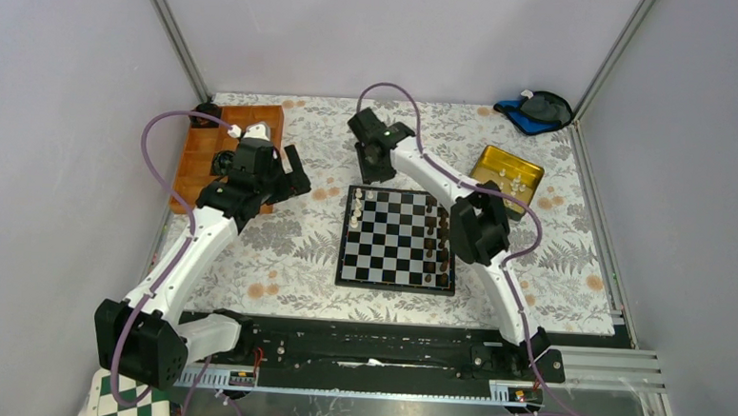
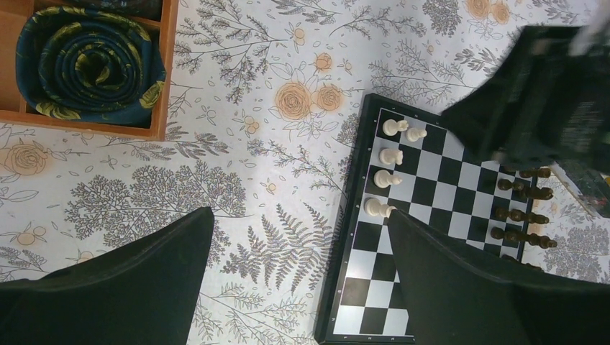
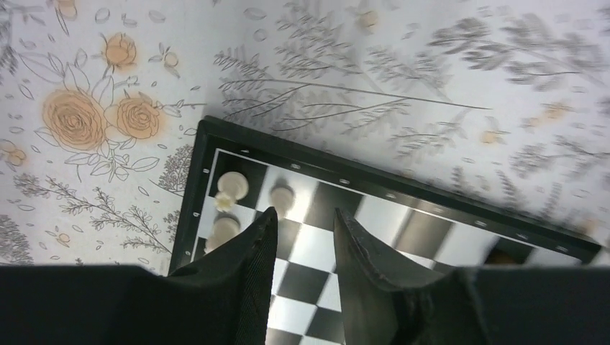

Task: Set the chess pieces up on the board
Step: Place the chess piece on the chessboard, then pick up the chess piece from the storage box.

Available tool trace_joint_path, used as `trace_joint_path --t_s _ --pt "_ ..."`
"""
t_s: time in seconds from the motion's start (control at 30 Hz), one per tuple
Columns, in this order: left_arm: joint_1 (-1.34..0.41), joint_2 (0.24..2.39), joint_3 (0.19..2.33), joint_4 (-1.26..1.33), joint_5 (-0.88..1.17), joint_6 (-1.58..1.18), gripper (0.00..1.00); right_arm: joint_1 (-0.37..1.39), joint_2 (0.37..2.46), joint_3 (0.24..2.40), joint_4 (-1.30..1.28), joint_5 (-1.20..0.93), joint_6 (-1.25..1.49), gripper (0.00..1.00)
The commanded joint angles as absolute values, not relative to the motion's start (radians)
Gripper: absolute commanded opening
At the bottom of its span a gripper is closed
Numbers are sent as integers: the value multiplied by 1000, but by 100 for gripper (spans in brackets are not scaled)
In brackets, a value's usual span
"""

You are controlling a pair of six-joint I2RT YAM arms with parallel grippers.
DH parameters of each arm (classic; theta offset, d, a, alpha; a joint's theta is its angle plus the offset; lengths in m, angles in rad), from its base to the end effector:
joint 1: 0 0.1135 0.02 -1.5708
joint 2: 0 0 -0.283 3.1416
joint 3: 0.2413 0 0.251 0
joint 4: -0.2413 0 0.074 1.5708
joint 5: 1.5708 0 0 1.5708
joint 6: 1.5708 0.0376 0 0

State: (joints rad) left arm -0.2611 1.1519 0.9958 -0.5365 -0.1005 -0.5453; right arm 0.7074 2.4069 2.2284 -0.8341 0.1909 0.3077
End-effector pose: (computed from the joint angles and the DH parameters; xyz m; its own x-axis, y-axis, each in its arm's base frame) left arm 0.2335 -0.0585 0.3223 -0.6220 -0.3680 -0.6912 -0.1641 0.9244 -0.3444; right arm 0.4145 0.3450 0.2249 -0.7845 -0.2795 -0.5535 -0.3400 0.9404 0.0070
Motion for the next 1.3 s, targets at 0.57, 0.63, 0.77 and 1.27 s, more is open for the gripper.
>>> trace_joint_path --t_s 0.57,0.63,0.77,1.27 --pt "-263 1349 1096 -433 -106 -586 99 162 1963 1807 -641 298 382 76" --pt "-264 1368 1107 -432 -107 -585 99 139 1967 1775 -624 288 386 76" --pt "-264 1395 1123 -424 -105 -586 99 110 1994 1750 -606 280 390 75" --pt "-265 1457 1167 -423 -105 -572 97 42 2144 1806 -581 235 409 68"
